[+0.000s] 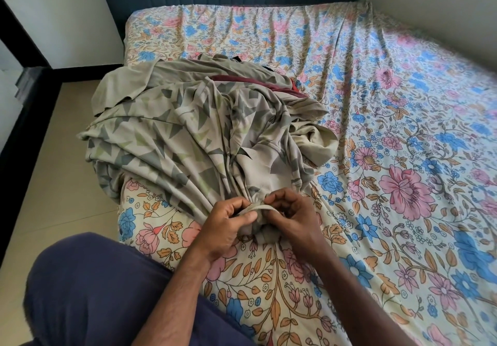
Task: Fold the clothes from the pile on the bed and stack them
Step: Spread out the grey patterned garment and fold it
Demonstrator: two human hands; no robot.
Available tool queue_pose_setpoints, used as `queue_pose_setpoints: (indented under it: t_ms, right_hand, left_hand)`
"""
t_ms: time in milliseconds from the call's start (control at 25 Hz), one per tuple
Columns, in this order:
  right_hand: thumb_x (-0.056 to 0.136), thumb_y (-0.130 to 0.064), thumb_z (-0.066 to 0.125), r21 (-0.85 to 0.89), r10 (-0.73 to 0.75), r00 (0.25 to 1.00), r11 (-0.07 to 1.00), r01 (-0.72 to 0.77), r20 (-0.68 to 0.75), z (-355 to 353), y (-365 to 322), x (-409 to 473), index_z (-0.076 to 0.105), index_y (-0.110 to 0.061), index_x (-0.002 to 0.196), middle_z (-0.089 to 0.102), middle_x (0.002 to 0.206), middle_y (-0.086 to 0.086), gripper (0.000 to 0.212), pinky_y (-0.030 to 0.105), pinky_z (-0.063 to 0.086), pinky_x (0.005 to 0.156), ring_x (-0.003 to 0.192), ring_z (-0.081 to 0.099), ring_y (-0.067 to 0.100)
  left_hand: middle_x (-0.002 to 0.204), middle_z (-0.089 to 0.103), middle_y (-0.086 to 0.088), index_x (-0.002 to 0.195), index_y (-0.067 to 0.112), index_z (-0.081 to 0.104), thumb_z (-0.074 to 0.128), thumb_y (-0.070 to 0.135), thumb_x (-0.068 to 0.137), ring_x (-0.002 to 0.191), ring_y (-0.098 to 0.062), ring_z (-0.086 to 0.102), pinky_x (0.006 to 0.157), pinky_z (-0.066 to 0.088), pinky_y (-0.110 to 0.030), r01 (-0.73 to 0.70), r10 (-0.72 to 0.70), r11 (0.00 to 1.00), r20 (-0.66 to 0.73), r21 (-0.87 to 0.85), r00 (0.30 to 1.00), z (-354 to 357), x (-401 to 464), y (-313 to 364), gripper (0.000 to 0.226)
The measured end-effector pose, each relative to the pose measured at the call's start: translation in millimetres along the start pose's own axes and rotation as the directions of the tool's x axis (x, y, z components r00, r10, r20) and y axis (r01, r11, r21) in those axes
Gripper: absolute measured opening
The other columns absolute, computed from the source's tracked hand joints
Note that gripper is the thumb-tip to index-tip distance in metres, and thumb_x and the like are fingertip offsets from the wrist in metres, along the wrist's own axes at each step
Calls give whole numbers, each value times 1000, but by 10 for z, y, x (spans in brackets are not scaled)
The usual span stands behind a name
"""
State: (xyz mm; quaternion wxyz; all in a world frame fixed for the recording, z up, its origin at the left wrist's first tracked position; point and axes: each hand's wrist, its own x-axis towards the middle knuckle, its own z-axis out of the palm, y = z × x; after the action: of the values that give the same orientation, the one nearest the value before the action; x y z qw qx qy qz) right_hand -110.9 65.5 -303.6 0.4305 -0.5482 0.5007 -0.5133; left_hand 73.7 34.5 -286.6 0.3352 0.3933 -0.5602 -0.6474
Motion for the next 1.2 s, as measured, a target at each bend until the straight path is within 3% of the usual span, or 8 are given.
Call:
queue_pose_setpoints:
  t_ms: [160,280,440,520,680,840,960,1200]
  right_hand:
    - [83,-4,75,-380,-257,965,898,220,-49,-111,76,-100,77,-18,98,73,99,-11,21,25,59,77,94,71,12]
    - [78,11,79,-325,-280,946,921,216,-163,-147,142,-115,77,-9,94,74,97,-4,26,28,59,76,93,71,16]
    - [77,-1,86,-364,-277,946,910,201,-170,-125,213,-128,74,-10,88,72,85,-5,19,25,54,64,76,68,15]
    - [78,-4,83,-379,-292,943,900,214,-161,-132,239,-130,74,-11,87,71,84,-6,15,26,54,62,74,67,14]
    - [78,-13,66,-341,-379,921,881,329,-92,-121,239,-125,73,-11,85,70,80,-5,11,30,52,56,68,66,17]
    - [79,-13,66,-300,-320,924,920,251,-209,-116,225,-144,73,-10,86,71,79,-8,10,32,54,54,67,67,17]
    - [85,-21,70,-200,-227,922,965,170,-313,-108,190,-162,74,-10,90,72,83,-8,13,35,60,59,73,70,18]
    - [91,-11,59,-488,-418,898,817,307,-136,-34,216,-168,62,-16,102,63,96,-6,12,19,47,71,84,60,8]
  left_hand:
    - [62,52,1,65,9,61,60,24,80,63,-11,49,58,42,-21,-16,27,992,-80,128,996,-73,-91,7,21]
    - [53,44,8,62,11,54,61,54,87,53,-9,41,53,36,-27,-51,117,937,-172,345,978,12,-68,-28,51]
    - [61,54,11,76,25,57,74,50,86,58,-6,54,55,51,-30,29,312,729,-369,683,875,212,101,79,32]
    - [67,57,13,80,28,57,76,49,84,65,-7,58,63,53,-31,123,286,653,-394,747,873,329,148,175,29]
    - [79,62,15,94,29,64,76,50,86,74,-5,60,68,51,-25,237,140,612,-398,754,906,442,108,111,26]
    - [93,68,13,105,21,70,77,31,88,85,-1,64,73,59,-23,-2,331,775,-403,632,854,381,9,-34,21]
    - [97,68,14,114,19,69,79,21,86,91,-3,67,78,57,-17,-185,446,815,-391,549,805,349,-34,-47,29]
    - [101,65,19,109,20,75,75,11,90,98,1,64,82,53,-11,-229,469,807,-354,545,809,420,21,-107,21]
